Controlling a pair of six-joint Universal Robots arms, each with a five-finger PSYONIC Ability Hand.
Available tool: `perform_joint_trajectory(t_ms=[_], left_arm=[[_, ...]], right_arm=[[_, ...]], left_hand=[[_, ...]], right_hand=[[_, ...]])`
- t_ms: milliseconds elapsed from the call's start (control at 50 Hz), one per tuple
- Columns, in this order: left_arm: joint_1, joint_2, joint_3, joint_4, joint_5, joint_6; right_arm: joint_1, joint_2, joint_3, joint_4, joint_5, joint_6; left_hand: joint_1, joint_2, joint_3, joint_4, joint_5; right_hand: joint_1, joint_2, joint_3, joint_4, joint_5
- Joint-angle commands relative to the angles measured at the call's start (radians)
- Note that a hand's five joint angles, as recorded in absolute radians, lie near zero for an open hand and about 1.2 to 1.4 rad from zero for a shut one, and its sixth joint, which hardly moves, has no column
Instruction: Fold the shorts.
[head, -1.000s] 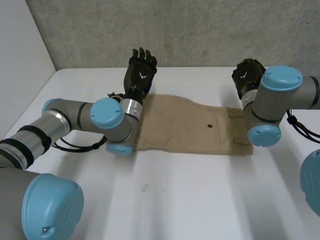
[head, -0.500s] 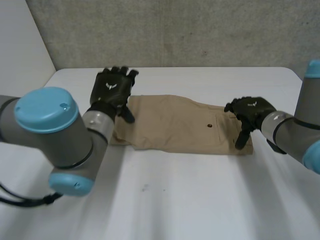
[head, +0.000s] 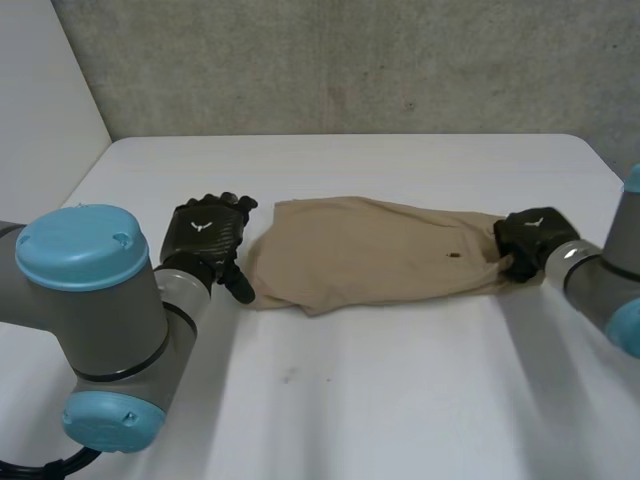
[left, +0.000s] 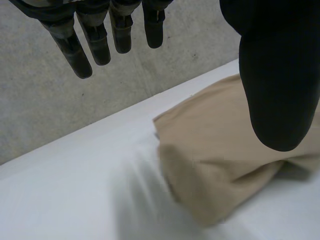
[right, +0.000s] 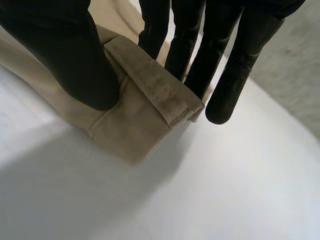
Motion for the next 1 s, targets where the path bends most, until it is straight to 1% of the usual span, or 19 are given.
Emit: perform_joint_trajectory(t_ms=[20,40,100,180,200,260,360,420,440,480,500,540,560,600,620,640,780,880,1000], left_arm=[[0.000,0.031,-0.006,-0.004,-0.001,0.000],[-0.001,0.034,-0.007,-0.006,-0.001,0.000],[-0.001,0.038,-0.010,-0.006,-0.002,0.000],[-0.001,0.043,-0.012,-0.006,-0.004,0.000],[-0.001,0.043,-0.012,-0.006,-0.004,0.000],[-0.004,0.048,-0.010,-0.007,-0.004,0.000],[-0.004,0.051,-0.001,0.002,-0.020,0.002],[-0.001,0.051,0.008,0.002,-0.030,0.002],[-0.001,0.051,0.016,0.002,-0.033,0.002],[-0.001,0.049,0.026,0.002,-0.034,0.002],[-0.001,0.049,0.033,0.002,-0.036,0.002],[0.000,0.038,0.056,0.000,-0.034,0.006],[-0.001,0.035,0.074,0.000,-0.033,0.011],[-0.001,0.031,0.097,0.002,-0.033,0.012],[-0.003,0.028,0.112,0.002,-0.031,0.012],[-0.006,0.014,0.143,0.002,-0.028,0.012],[-0.026,-0.087,0.322,-0.017,-0.025,0.012],[-0.111,-0.225,0.495,-0.084,0.005,0.014],[-0.144,-0.376,0.643,-0.165,0.079,0.012]], right_arm=[[-0.045,-0.093,0.031,0.027,0.087,-0.395],[-0.042,-0.102,0.022,0.023,0.123,-0.485],[-0.039,-0.106,-0.001,-0.003,0.163,-0.586],[0.051,-0.103,-0.034,-0.100,0.130,-0.668],[0.123,-0.099,-0.046,-0.132,0.081,-0.677],[0.208,-0.090,-0.057,-0.167,-0.014,-0.682],[0.370,-0.039,-0.063,-0.186,-0.221,-0.676],[0.435,-0.011,-0.058,-0.169,-0.267,-0.665],[0.461,0.010,-0.057,-0.151,-0.271,-0.651],[0.482,0.028,-0.055,-0.120,-0.261,-0.627],[0.487,0.032,-0.057,-0.085,-0.248,-0.580],[0.489,0.029,-0.063,-0.059,-0.235,-0.514],[0.490,0.021,-0.067,-0.042,-0.234,-0.431],[0.489,0.010,-0.072,-0.039,-0.235,-0.333],[0.478,-0.008,-0.078,-0.039,-0.237,-0.215],[0.469,-0.017,-0.078,-0.040,-0.237,-0.165],[0.259,-0.125,-0.069,-0.032,-0.234,0.300],[0.202,-0.119,-0.072,-0.028,-0.231,0.468],[0.186,-0.038,-0.100,-0.017,-0.228,0.447]], left_hand=[[-0.012,-0.027,-0.036,-0.025,-0.043],[-0.012,-0.027,-0.036,-0.025,-0.043],[-0.012,-0.027,-0.036,-0.025,-0.043],[-0.012,-0.027,-0.036,-0.025,-0.043],[-0.012,-0.027,-0.036,-0.025,-0.043],[-0.012,-0.027,-0.036,-0.025,-0.043],[-0.012,-0.027,-0.036,-0.025,-0.043],[-0.012,-0.027,-0.036,-0.025,-0.043],[-0.012,-0.027,-0.036,-0.025,-0.043],[-0.015,-0.030,-0.039,-0.028,-0.046],[-0.016,-0.031,-0.040,-0.029,-0.046],[-0.016,-0.031,-0.040,-0.029,-0.046],[-0.016,-0.031,-0.040,-0.029,-0.046],[-0.016,-0.031,-0.040,-0.029,-0.046],[-0.016,-0.031,-0.040,-0.029,-0.046],[-0.016,-0.031,-0.040,-0.029,-0.046],[-0.006,-0.021,-0.030,-0.020,-0.037],[0.000,-0.015,-0.024,-0.014,-0.031],[0.002,-0.012,-0.021,-0.011,-0.028]], right_hand=[[0.486,0.230,0.257,0.205,0.289],[0.486,0.230,0.257,0.205,0.289],[0.486,0.230,0.257,0.205,0.289],[0.486,0.230,0.257,0.205,0.289],[0.486,0.230,0.257,0.205,0.289],[0.486,0.230,0.257,0.205,0.289],[0.486,0.230,0.257,0.205,0.289],[0.486,0.230,0.257,0.205,0.289],[0.383,0.127,0.153,0.101,0.185],[-0.115,-0.371,-0.345,-0.397,-0.313],[-0.434,-0.690,-0.664,-0.716,-0.632],[-0.692,-0.948,-0.921,-0.973,-0.889],[-0.735,-0.991,-0.965,-1.017,-0.933],[-0.735,-0.991,-0.965,-1.017,-0.933],[-0.735,-0.991,-0.965,-1.017,-0.933],[-0.735,-0.991,-0.965,-1.017,-0.933],[-0.735,-0.991,-0.965,-1.017,-0.933],[-0.735,-0.991,-0.965,-1.017,-0.933],[-0.735,-0.991,-0.965,-1.017,-0.933]])
